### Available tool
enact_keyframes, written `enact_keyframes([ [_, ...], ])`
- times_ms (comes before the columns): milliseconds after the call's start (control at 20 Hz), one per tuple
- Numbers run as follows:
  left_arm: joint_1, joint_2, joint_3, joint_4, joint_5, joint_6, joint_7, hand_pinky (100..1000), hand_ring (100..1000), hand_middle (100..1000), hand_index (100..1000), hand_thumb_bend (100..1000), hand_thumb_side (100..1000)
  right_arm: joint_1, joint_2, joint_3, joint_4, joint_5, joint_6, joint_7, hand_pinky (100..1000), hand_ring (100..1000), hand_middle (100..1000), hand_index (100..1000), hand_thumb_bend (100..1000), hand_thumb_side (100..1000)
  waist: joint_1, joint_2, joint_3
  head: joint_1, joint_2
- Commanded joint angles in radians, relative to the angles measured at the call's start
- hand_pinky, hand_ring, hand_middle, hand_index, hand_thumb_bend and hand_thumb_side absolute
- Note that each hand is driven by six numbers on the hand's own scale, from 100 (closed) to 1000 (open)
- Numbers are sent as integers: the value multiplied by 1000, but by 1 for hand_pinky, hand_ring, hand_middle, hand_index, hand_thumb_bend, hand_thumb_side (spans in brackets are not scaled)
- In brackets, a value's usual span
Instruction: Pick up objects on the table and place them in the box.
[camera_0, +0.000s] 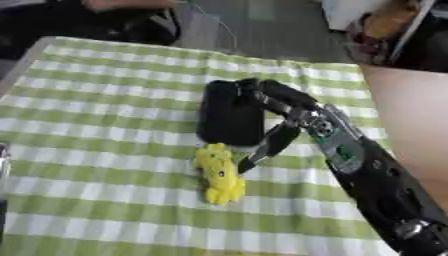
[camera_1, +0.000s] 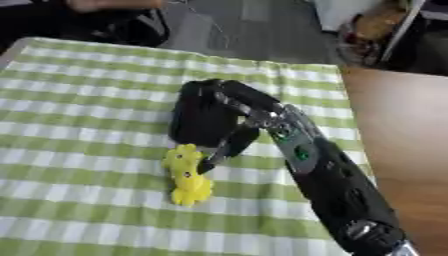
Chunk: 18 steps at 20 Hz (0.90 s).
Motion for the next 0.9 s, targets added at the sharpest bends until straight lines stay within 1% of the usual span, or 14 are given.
enact_keyframes([
  [50,-16,15,-1,-17,6,-2,-4,522,624,772,868,298,834,-21,8,-5,9,14,-12,-5,638,657,747,856,1000,495,8,-10,3,-15,-12],
  [600,-17,14,-2,-18,6,-2,-5,522,624,772,867,298,835,-4,41,-6,66,43,-33,-7,627,644,742,853,1000,499,9,-9,3,-18,-15],
  [900,-19,14,-2,-18,6,-2,-4,522,624,772,867,298,835,4,52,-7,88,56,-41,-9,618,630,733,851,1000,499,9,-8,4,-17,-8],
])
